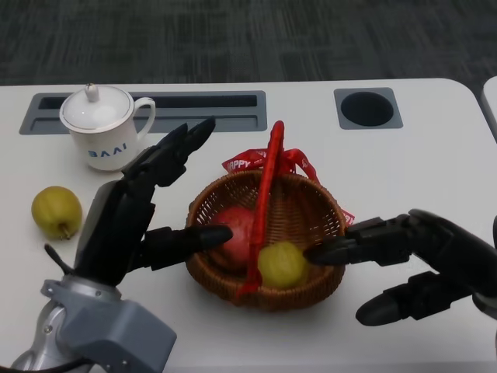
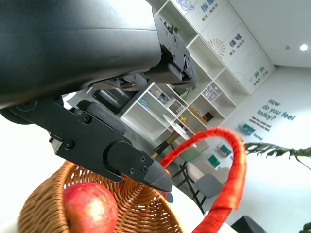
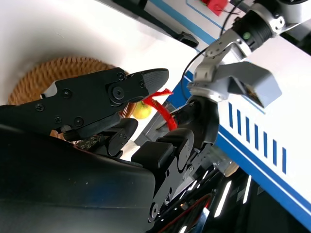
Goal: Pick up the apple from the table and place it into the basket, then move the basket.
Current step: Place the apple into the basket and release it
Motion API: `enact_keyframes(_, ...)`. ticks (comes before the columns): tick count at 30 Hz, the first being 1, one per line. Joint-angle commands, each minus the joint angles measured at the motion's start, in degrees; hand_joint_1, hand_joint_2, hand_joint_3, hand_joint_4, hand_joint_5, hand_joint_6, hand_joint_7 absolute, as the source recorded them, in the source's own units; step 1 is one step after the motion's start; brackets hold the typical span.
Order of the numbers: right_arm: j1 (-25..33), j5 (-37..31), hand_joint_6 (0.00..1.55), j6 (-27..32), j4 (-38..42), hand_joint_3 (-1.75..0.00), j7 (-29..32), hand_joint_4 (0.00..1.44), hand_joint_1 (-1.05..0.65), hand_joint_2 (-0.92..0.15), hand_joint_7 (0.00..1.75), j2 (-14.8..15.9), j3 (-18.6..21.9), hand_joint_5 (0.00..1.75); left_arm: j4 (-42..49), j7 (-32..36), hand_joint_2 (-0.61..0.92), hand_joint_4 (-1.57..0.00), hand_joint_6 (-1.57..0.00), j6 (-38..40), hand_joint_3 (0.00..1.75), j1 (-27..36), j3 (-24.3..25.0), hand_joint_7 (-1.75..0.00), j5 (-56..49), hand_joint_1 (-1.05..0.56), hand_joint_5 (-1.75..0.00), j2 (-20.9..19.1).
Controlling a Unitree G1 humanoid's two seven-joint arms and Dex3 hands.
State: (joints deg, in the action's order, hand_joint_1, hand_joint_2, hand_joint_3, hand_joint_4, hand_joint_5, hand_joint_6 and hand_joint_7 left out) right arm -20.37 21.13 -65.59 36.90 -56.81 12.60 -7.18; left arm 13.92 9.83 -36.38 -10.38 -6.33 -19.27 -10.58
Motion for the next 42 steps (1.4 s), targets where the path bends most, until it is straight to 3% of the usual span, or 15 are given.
enact_keyframes(1,-3.0,1.2,0.68,-2.4,0.3,0.00,-1.8,0.78,-0.50,-0.88,0.01,2.1,0.2,0.01,-5.0,-2.7,0.80,-0.42,-0.47,0.5,0.00,4.4,2.2,-0.02,2.8,-0.38,-0.05,-2.5)
enact_keyframes(7,-7.6,-0.3,0.68,-5.2,3.0,0.00,-2.7,0.77,-0.55,-0.88,0.00,4.3,0.0,0.00,-11.2,-4.3,0.77,-0.52,-0.51,2.7,0.00,10.9,5.9,-0.02,3.7,-0.37,-0.04,-4.5)
enact_keyframes(12,-14.2,-4.9,0.66,-7.8,13.1,0.00,-3.5,0.73,-0.59,-0.89,0.00,4.7,-0.4,0.00,-14.3,-7.0,0.76,-0.59,-0.58,2.7,0.00,14.5,7.8,-0.03,7.2,-0.41,-0.04,-5.8)
enact_keyframes(15,-19.3,-12.2,0.62,-12.3,20.9,0.00,-2.0,0.67,-0.62,-0.88,0.00,4.3,-1.0,0.00,-16.9,-8.6,0.75,-0.63,-0.62,3.3,0.00,16.5,8.7,-0.03,7.9,-0.43,-0.04,-6.5)
enact_keyframes(18,-24.5,-23.7,0.60,-15.7,27.2,-0.01,3.8,0.62,-0.67,-0.89,0.00,4.6,-1.2,0.00,-18.1,-9.8,0.75,-0.65,-0.64,3.1,0.00,17.6,9.3,-0.03,8.4,-0.44,-0.04,-6.8)
enact_keyframes(21,-28.4,-37.1,0.62,-15.3,29.9,0.00,14.3,0.63,-0.72,-0.88,0.02,5.4,-2.1,0.01,-18.8,-10.5,0.75,-0.67,-0.65,2.9,0.00,18.4,9.5,-0.03,8.7,-0.45,-0.03,-6.5)
enact_keyframes(24,-31.3,-52.5,0.64,-12.3,29.8,0.00,30.1,0.65,-0.75,-0.87,0.02,6.4,-6.2,0.01,-18.8,-10.5,0.75,-0.68,-0.66,2.8,0.00,18.7,9.6,-0.02,8.4,-0.43,-0.03,-6.0)
enact_keyframes(31,-38.8,-83.6,0.67,-1.5,29.8,0.00,70.5,0.71,-0.77,-0.84,0.01,7.4,-25.1,0.02,-18.1,-9.7,0.74,-0.70,-0.68,2.8,0.00,18.1,9.3,-0.02,7.8,-0.43,-0.02,-4.4)
enact_keyframes(39,-45.8,-103.2,0.70,8.7,35.9,-0.01,97.9,0.76,-0.77,-0.88,0.01,6.2,-47.2,0.02,-18.2,-9.2,0.75,-0.71,-0.69,2.3,0.00,18.7,9.5,-0.01,7.2,-0.45,-0.01,-2.7)
enact_keyframes(42,-47.2,-107.5,0.72,11.3,38.0,-0.02,105.0,0.78,-0.78,-0.90,0.02,5.8,-54.2,0.02,-18.6,-9.1,0.75,-0.71,-0.70,2.2,0.00,19.1,9.6,-0.01,7.2,-0.45,-0.01,-2.0)
